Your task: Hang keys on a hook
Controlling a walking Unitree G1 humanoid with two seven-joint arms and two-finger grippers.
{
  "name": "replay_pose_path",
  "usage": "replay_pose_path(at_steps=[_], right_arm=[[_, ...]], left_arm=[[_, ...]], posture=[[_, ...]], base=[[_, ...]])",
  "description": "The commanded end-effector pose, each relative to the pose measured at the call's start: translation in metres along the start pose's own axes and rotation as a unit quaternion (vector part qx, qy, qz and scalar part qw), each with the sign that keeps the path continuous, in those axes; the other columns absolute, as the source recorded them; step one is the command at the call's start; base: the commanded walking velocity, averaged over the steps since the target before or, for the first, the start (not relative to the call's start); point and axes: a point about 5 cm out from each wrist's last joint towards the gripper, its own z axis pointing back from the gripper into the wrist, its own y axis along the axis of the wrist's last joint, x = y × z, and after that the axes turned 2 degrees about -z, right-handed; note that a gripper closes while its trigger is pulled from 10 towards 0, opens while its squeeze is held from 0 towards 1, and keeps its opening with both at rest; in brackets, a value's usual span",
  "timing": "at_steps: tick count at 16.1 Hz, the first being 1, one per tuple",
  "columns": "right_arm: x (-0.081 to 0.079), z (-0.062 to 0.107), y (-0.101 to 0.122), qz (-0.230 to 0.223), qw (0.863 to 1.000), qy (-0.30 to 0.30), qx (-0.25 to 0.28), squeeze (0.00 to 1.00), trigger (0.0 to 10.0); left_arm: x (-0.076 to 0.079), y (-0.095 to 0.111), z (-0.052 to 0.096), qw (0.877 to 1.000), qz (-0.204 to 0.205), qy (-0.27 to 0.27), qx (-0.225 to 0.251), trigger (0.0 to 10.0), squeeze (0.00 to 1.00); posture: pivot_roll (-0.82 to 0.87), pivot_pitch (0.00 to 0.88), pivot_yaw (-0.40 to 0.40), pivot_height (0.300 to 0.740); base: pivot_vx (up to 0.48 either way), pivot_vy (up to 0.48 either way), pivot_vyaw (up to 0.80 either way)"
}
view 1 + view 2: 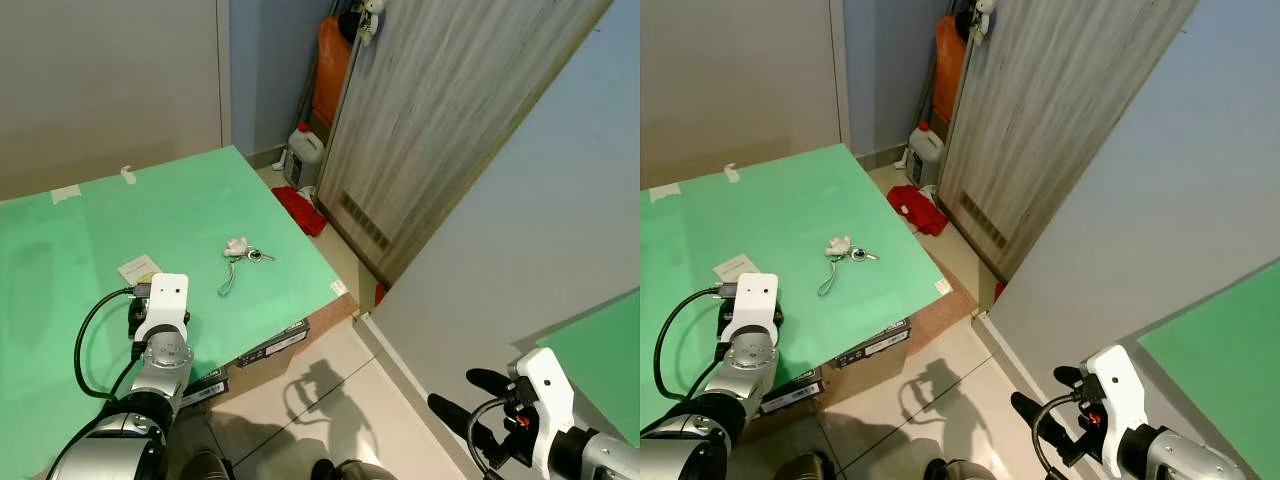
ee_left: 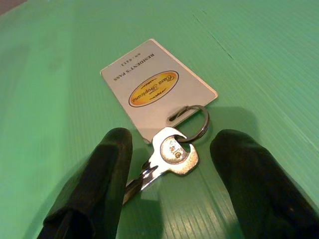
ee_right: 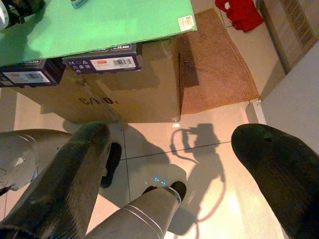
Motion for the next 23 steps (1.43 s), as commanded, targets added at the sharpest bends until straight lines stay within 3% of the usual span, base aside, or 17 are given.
replay_pose_path(at_steps=[1,8,11,13,14,20,21,22,23], right_arm=[[0.003,0.007,0.003,0.004,1.0,-0.013,0.003,0.0,10.0],[0.002,0.011,0.001,0.003,1.0,-0.019,-0.004,0.0,10.0],[0.001,0.011,0.001,0.002,1.0,-0.018,-0.004,0.0,10.0],[0.001,0.011,0.0,0.001,1.0,-0.019,-0.005,0.0,10.0],[0.001,0.012,0.0,0.001,1.0,-0.019,-0.006,0.0,10.0],[0.0,0.013,0.0,0.0,1.0,-0.019,-0.009,0.0,10.0],[0.0,0.014,0.0,0.0,1.0,-0.019,-0.01,0.0,10.0],[0.001,0.014,0.0,0.001,1.0,-0.019,-0.012,0.0,10.0],[0.001,0.015,0.001,0.002,1.0,-0.019,-0.012,0.0,10.0]], left_arm=[[0.003,-0.009,0.004,1.0,-0.019,0.001,-0.012,10.0,0.0],[-0.001,-0.009,0.002,0.999,-0.035,0.0,-0.011,10.0,0.0],[-0.007,-0.01,-0.001,0.997,-0.074,0.009,-0.008,10.0,0.0],[-0.008,-0.012,-0.001,0.997,-0.079,0.007,-0.015,10.0,0.0],[-0.009,-0.014,-0.001,0.997,-0.077,0.006,-0.023,0.0,0.0],[-0.004,-0.029,0.003,0.995,-0.015,-0.037,-0.089,0.0,0.0],[-0.002,-0.032,0.004,0.994,0.011,-0.044,-0.103,0.0,0.0],[0.0,-0.033,0.005,0.989,0.065,-0.056,-0.117,0.0,0.0],[0.0,-0.032,0.004,0.989,0.073,-0.061,-0.116,0.0,0.0]], posture=[[-0.24,0.157,-0.177,0.74],[-0.24,0.164,-0.182,0.74],[-0.24,0.166,-0.183,0.74],[-0.24,0.167,-0.183,0.74],[-0.25,0.168,-0.182,0.74],[-0.25,0.174,-0.189,0.74],[-0.26,0.174,-0.19,0.74],[-0.26,0.175,-0.193,0.74],[-0.26,0.174,-0.193,0.74]], base=[[0.0,0.0,0.0],[0.0,0.0,0.0],[0.0,0.0,0.0],[0.0,0.0,0.0],[0.0,0.0,0.0],[0.0,0.0,0.0],[0.0,0.0,0.0],[0.0,0.0,0.0],[0.0,0.0,0.0]])
